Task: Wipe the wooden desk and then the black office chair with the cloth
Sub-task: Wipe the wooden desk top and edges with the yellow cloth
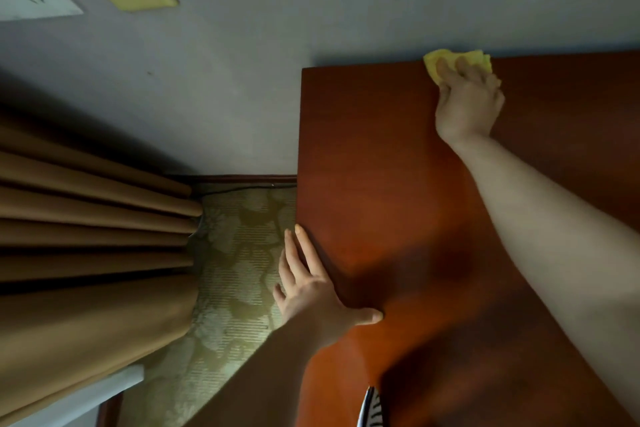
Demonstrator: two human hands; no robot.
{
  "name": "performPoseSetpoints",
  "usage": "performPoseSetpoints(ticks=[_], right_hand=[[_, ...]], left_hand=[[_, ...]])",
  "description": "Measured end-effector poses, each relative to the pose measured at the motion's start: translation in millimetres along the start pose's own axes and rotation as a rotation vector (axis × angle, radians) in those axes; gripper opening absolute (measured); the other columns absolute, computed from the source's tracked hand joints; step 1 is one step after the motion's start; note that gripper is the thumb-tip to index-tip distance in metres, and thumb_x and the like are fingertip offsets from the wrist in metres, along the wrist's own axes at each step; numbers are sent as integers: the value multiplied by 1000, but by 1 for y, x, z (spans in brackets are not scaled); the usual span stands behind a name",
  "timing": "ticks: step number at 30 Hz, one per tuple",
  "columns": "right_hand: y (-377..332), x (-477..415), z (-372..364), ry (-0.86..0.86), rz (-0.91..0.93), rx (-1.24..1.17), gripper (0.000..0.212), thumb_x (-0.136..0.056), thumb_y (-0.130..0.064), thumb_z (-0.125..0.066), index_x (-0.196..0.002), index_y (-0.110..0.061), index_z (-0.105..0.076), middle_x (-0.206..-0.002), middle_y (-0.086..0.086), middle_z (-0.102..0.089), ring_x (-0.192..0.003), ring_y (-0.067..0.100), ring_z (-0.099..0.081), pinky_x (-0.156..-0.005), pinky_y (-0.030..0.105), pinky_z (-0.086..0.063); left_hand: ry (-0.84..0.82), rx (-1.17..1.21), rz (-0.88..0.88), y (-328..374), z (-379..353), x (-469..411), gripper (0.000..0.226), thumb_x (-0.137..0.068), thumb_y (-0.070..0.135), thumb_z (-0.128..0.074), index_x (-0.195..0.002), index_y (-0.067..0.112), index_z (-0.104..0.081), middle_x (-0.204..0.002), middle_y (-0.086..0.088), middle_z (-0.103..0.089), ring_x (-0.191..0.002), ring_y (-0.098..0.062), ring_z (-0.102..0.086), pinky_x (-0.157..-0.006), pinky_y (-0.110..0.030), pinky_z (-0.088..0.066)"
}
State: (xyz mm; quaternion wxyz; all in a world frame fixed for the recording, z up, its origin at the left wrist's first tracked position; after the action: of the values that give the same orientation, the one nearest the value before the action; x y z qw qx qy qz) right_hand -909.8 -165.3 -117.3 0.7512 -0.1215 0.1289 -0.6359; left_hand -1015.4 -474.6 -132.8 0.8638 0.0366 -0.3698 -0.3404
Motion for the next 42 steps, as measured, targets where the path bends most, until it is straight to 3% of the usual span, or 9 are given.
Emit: performPoseSetpoints(ticks=[9, 13, 20, 24, 31, 37, 42], right_hand=[[-127, 12, -49, -201, 260, 1, 54, -94, -10, -36, -141, -37, -39, -154, -3, -27, -142, 25, -18, -105, 39, -22], [-155, 39, -58, -270, 395, -17, 50, -97, -14, -32, -141, -38, -37, -155, -3, -25, -142, 25, -17, -105, 38, -19], [-123, 125, -43, -253, 643, -40, 50, -95, -13, -37, -137, -39, -45, -149, -7, -37, -137, 20, -29, -101, 37, -20], [-68, 159, -23, -261, 677, -27, 50, -93, -11, -43, -137, -35, -47, -147, -5, -41, -137, 20, -32, -102, 40, -26], [53, 173, 24, -154, 456, -41, 52, -90, -3, -54, -134, -32, -52, -142, -3, -48, -133, 22, -40, -97, 42, -35], [130, 144, 54, -49, 127, -25, 48, -96, -9, -46, -138, -32, -46, -146, -3, -42, -138, 23, -31, -104, 47, -29], [150, 89, 60, 71, -150, -21, 48, -98, -8, -40, -139, -32, -45, -150, -3, -36, -140, 23, -25, -110, 44, -23]], left_hand=[[-43, -54, 14, 1, 2, -2, 163, -35, 73, -77, -114, 30, 59, -138, 13, 44, -141, -20, 15, -115, -51, -9], [-74, -57, 20, 1, 3, -3, 163, -36, 72, -79, -110, 31, 61, -138, 12, 45, -141, -22, 17, -115, -53, -9], [-61, -66, 35, 1, 7, -3, 162, -36, 70, -80, -109, 34, 60, -141, 13, 42, -142, -22, 12, -114, -52, -13], [-50, -59, 27, 2, 7, -2, 163, -37, 68, -81, -123, 32, 52, -143, 14, 38, -142, -22, 11, -113, -50, -15], [-15, -81, 20, 4, 5, -2, 164, -34, 67, -82, -133, 28, 43, -149, 8, 30, -143, -26, 7, -111, -52, -19], [14, -87, 14, 3, 3, -4, 165, -31, 68, -82, -135, 28, 40, -150, 8, 26, -142, -27, 4, -110, -53, -21], [27, -83, 8, 3, 3, -3, 166, -31, 69, -81, -134, 27, 42, -150, 7, 26, -142, -26, 4, -111, -52, -20]])
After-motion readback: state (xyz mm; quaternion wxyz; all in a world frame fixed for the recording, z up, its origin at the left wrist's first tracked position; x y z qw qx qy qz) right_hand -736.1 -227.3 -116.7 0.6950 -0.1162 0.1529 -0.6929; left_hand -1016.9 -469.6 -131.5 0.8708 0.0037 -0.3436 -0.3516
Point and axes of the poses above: each hand's wrist, its own x-axis away from the middle knuckle, its own z-axis out of the back of the hand, y = z × x, the point moved 3 cm from there along -x, towards the middle knuckle
